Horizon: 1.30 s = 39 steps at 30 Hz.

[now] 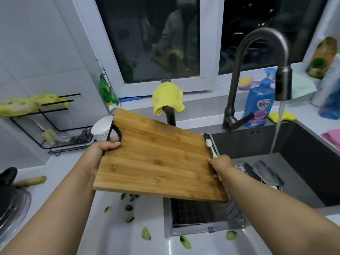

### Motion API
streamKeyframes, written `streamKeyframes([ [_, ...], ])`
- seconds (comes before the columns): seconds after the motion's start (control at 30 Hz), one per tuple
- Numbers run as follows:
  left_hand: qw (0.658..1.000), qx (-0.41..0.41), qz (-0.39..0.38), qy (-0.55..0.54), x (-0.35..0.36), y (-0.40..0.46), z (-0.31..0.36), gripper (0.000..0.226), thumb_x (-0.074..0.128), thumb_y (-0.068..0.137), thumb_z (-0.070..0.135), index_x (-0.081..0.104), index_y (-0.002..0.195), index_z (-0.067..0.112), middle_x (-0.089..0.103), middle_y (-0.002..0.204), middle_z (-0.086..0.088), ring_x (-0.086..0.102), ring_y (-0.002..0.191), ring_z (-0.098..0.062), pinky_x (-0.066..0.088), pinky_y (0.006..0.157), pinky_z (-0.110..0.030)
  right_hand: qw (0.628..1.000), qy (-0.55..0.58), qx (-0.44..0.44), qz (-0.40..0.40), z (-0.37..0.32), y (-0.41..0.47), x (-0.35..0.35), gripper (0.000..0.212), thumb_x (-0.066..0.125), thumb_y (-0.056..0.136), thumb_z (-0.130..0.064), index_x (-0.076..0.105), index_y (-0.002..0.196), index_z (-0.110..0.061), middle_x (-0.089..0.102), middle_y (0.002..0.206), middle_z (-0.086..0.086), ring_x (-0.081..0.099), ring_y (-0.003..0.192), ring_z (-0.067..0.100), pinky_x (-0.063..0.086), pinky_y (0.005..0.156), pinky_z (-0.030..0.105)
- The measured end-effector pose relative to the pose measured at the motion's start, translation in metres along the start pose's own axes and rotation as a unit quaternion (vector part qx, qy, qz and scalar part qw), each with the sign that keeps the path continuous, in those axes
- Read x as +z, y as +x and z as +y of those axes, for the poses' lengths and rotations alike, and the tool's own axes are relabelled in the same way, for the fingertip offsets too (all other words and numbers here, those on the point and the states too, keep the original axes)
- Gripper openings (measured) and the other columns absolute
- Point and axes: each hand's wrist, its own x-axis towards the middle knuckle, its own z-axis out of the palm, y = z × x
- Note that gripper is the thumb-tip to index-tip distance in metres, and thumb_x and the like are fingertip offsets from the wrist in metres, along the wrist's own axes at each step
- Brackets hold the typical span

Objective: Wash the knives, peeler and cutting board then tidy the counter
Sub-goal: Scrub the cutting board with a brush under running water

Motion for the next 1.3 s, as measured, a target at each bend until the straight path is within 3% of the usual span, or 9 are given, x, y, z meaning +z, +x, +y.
streamKeyframes([
  [0.1,1.000,-0.012,0.026,0.009,-0.009,0.006,-0.008,0.055,0.054,0.072,0.009,0.060,0.126,0.008,0.063,0.113,-0.017,0.064,0.089,-0.031,0.050,0.081,-0.040,1.000,-0.021,0.007,-0.018,-0.001,0.000,0.013,0.031,0.062,0.090,-0.031,0.053,0.097,-0.003,0.056,0.079,0.013,0.060,0.059,0.028,0.060,0.071,0.047],
  [0.23,0.999,-0.024,0.035,0.001,-0.004,0.016,-0.024,0.042,0.043,0.080,0.006,0.063,0.117,0.008,0.069,0.096,-0.014,0.067,0.077,-0.027,0.049,0.076,-0.037,0.992,-0.119,-0.030,-0.007,0.004,-0.002,0.018,0.025,0.054,0.093,-0.031,0.052,0.082,-0.009,0.063,0.081,0.011,0.066,0.060,0.026,0.059,0.062,0.035],
  [0.37,0.999,-0.029,0.040,-0.004,0.001,0.026,-0.034,0.045,0.050,0.074,0.007,0.064,0.117,0.007,0.065,0.104,-0.017,0.064,0.084,-0.030,0.047,0.080,-0.040,0.979,-0.181,-0.084,0.040,0.014,-0.002,0.014,0.017,0.051,0.092,-0.029,0.052,0.083,-0.015,0.059,0.080,0.005,0.061,0.070,0.022,0.050,0.058,0.032],
  [0.53,0.998,-0.022,0.051,-0.003,0.006,0.039,-0.036,0.045,0.050,0.075,0.003,0.064,0.117,0.006,0.066,0.106,-0.019,0.066,0.084,-0.030,0.051,0.076,-0.038,0.966,-0.197,-0.141,0.089,0.016,-0.002,0.015,0.007,0.048,0.089,-0.023,0.053,0.085,-0.019,0.055,0.076,0.000,0.053,0.067,0.018,0.038,0.052,0.027],
  [0.7,0.997,-0.023,0.069,0.004,0.018,0.044,-0.048,0.046,0.049,0.078,-0.004,0.059,0.123,-0.001,0.064,0.105,-0.024,0.064,0.081,-0.032,0.053,0.070,-0.035,0.957,-0.212,-0.124,0.156,0.007,0.004,0.004,0.018,0.050,0.088,-0.019,0.058,0.100,-0.008,0.057,0.100,0.011,0.058,0.089,0.030,0.045,0.068,0.033],
  [0.87,0.996,-0.032,0.083,-0.002,0.027,0.045,-0.060,0.048,0.058,0.072,-0.001,0.061,0.119,0.001,0.066,0.109,-0.026,0.066,0.086,-0.036,0.054,0.072,-0.039,0.973,-0.206,-0.050,0.089,0.009,0.010,0.004,0.016,0.049,0.093,-0.020,0.055,0.085,-0.008,0.051,0.072,0.005,0.052,0.067,0.022,0.033,0.049,0.024],
  [0.93,0.996,-0.034,0.087,-0.002,0.031,0.044,-0.064,0.040,0.056,0.075,-0.002,0.065,0.114,0.002,0.069,0.100,-0.024,0.067,0.082,-0.035,0.054,0.069,-0.038,0.972,-0.210,-0.056,0.091,0.010,0.010,0.005,0.018,0.050,0.094,-0.023,0.053,0.081,-0.011,0.052,0.072,0.004,0.048,0.061,0.018,0.029,0.046,0.022],
  [1.13,0.994,-0.044,0.095,0.018,0.027,0.046,-0.069,0.033,0.054,0.082,-0.002,0.066,0.112,0.006,0.071,0.096,-0.019,0.068,0.080,-0.032,0.054,0.068,-0.038,0.966,-0.231,-0.067,0.095,0.013,0.011,0.003,0.018,0.050,0.094,-0.025,0.053,0.083,-0.011,0.054,0.080,0.007,0.051,0.069,0.023,0.027,0.045,0.022],
  [1.3,0.983,-0.058,0.117,0.128,0.017,0.047,-0.072,0.026,0.059,0.086,0.003,0.064,0.111,0.006,0.071,0.105,-0.016,0.069,0.085,-0.030,0.055,0.070,-0.038,0.955,-0.272,-0.069,0.098,0.013,0.008,0.005,0.025,0.047,0.095,-0.032,0.053,0.082,-0.012,0.052,0.070,0.004,0.044,0.058,0.017,0.023,0.045,0.023],
])
